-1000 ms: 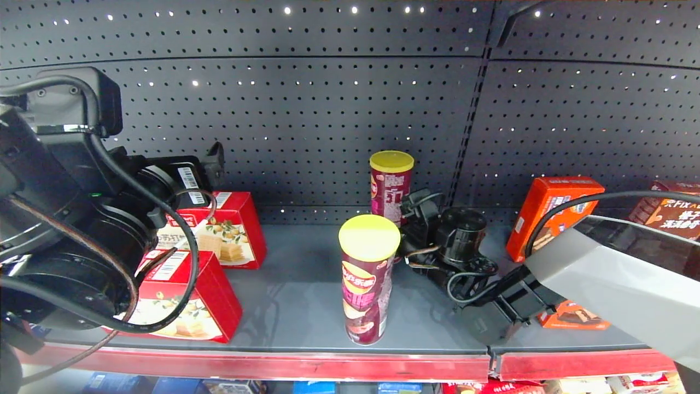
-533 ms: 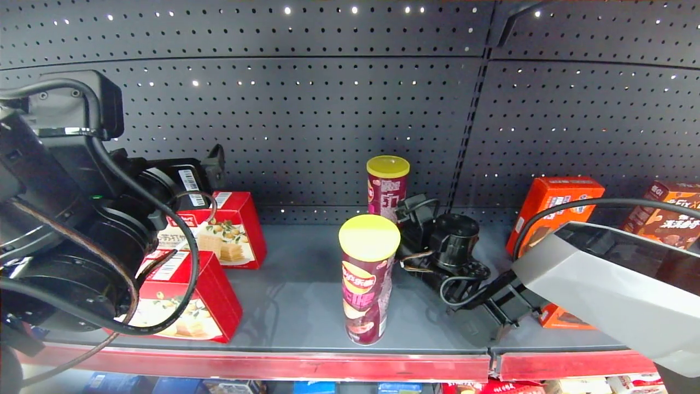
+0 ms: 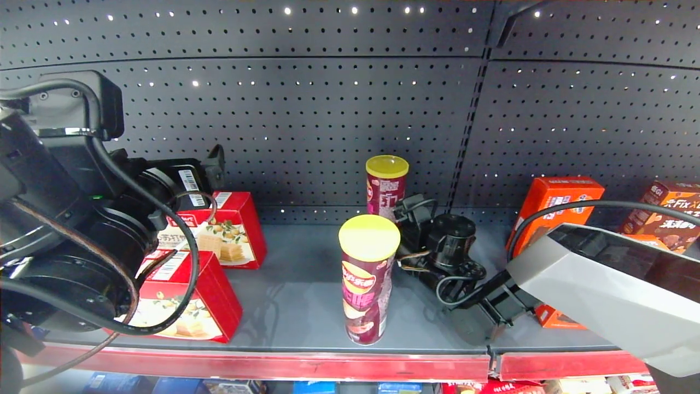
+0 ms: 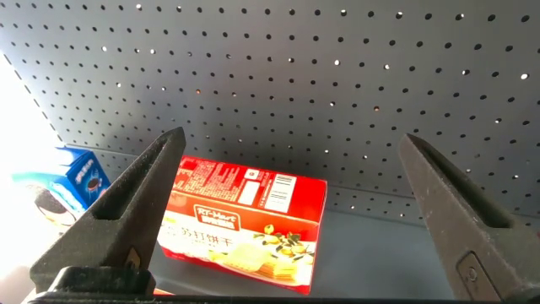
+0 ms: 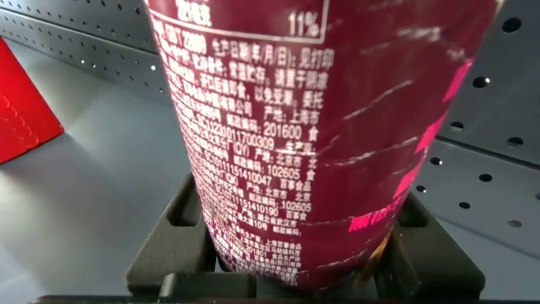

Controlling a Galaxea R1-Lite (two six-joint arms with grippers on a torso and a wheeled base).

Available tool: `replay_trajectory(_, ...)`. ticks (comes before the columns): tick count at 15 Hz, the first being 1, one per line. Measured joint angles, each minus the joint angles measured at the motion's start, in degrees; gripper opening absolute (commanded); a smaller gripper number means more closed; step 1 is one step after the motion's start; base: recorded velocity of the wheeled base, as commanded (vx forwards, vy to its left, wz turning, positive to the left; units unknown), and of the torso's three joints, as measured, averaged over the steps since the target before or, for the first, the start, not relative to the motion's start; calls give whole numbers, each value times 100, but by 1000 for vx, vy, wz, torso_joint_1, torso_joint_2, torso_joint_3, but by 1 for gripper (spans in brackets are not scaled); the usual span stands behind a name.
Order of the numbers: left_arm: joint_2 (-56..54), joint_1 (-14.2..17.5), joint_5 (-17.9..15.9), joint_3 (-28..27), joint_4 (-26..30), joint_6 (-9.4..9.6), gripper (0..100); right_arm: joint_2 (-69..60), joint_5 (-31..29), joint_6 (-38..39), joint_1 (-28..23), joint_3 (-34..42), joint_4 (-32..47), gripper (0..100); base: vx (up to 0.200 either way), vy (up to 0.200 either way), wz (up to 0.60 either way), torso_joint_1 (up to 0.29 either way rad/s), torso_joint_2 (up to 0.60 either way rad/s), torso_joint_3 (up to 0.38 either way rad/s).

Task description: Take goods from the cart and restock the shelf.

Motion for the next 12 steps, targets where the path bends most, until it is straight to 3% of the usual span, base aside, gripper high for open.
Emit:
replay_trajectory(5, 0, 0, 2, -2, -1, 0, 100, 11, -77, -5, -5, -22, 52, 0, 0, 0, 0, 0, 0, 0)
replay_trajectory(6, 0, 0, 2, -2, -4, 0, 100, 11, -88, -5, 0, -20, 57, 100, 0, 0, 0, 0, 0, 0)
replay_trajectory(12, 0, 0, 0, -5, -6, -2, 100, -2, -101, -9, 6, 0, 61, 100, 0, 0, 0, 0, 0, 0)
